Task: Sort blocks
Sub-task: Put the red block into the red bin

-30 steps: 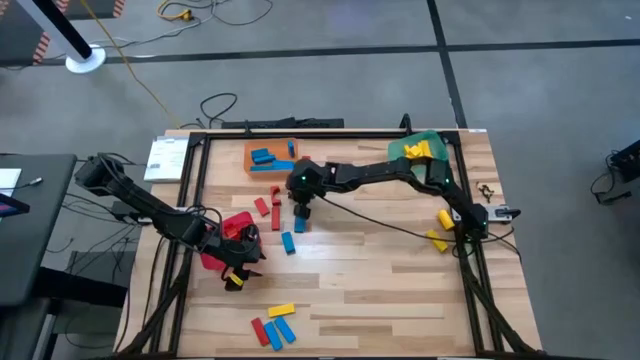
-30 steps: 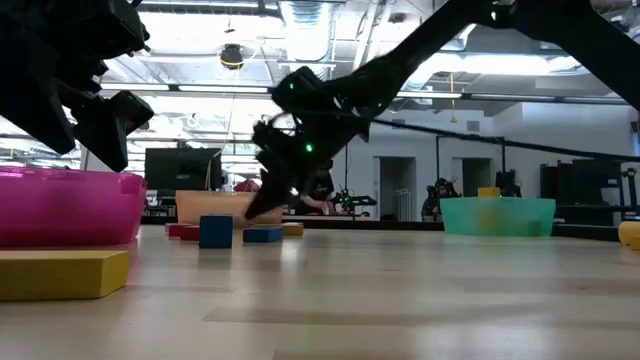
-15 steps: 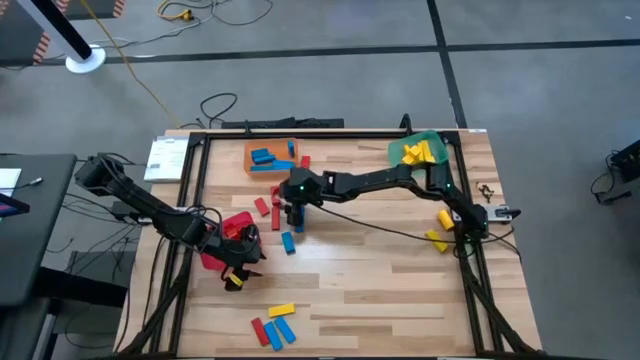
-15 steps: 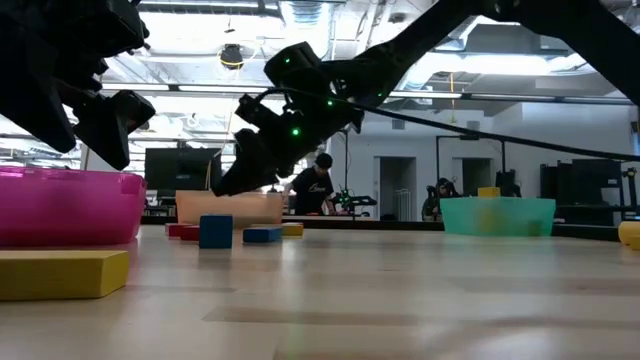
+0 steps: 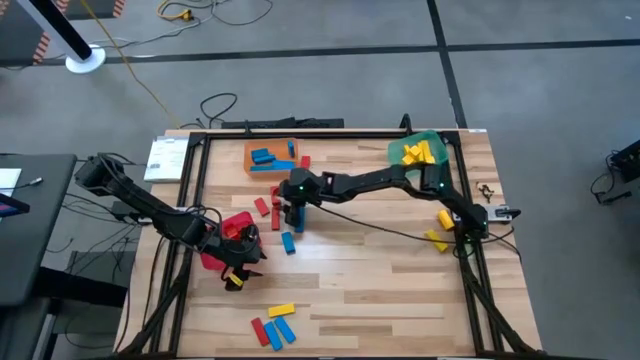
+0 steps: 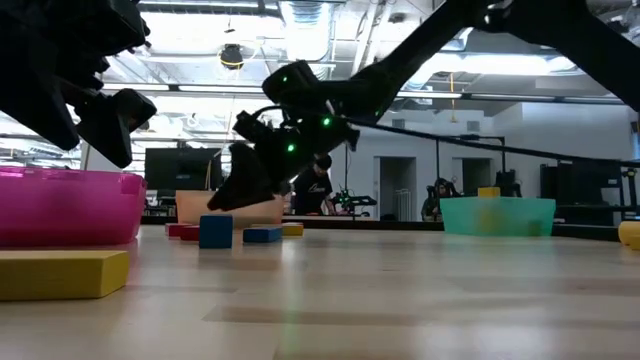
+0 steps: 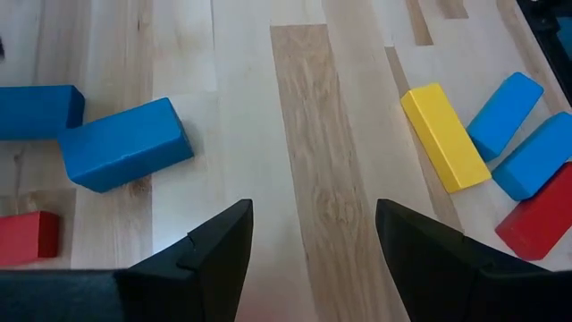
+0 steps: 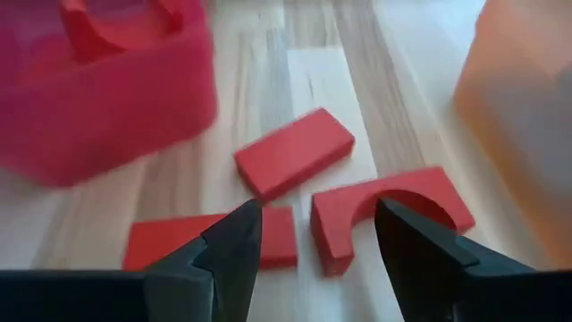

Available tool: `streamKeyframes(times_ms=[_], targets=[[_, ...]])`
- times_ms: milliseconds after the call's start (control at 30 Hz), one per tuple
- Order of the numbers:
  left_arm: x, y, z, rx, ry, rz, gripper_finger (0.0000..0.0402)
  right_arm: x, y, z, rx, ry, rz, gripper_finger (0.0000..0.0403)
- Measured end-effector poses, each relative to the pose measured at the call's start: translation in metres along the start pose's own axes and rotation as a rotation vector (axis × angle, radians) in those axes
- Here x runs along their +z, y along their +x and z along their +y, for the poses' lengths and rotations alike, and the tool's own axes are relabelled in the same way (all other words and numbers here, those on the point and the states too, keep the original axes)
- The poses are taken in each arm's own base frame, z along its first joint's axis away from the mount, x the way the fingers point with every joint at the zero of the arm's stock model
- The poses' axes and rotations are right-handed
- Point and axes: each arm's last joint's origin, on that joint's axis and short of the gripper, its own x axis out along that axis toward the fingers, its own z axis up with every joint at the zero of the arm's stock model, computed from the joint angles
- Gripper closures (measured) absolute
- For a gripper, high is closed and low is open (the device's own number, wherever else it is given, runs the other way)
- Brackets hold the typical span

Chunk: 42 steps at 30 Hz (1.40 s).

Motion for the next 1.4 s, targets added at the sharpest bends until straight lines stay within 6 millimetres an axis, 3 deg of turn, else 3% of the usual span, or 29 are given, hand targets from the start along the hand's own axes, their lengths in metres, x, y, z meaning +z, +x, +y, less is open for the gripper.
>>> streamKeyframes(times_ms=[567, 1067, 1400], targets=[[0.000, 0.000, 0.000, 0.002, -0.002, 0.000, 0.0168, -0.022, 0.016, -0.008, -0.042, 0.027, 0.034, 0.0194], [0.000, 0.000, 0.000, 0.003, -0.004, 0.002, 0.0168, -0.024, 0.019, -0.008, -0.043, 0.024, 0.017, 0.0325], [-0.003, 0.000, 0.002, 0.037, 0.005, 0.020, 0.0168, -0.028, 0.018, 0.003, -0.021, 0.012, 0.096, 0.0358]])
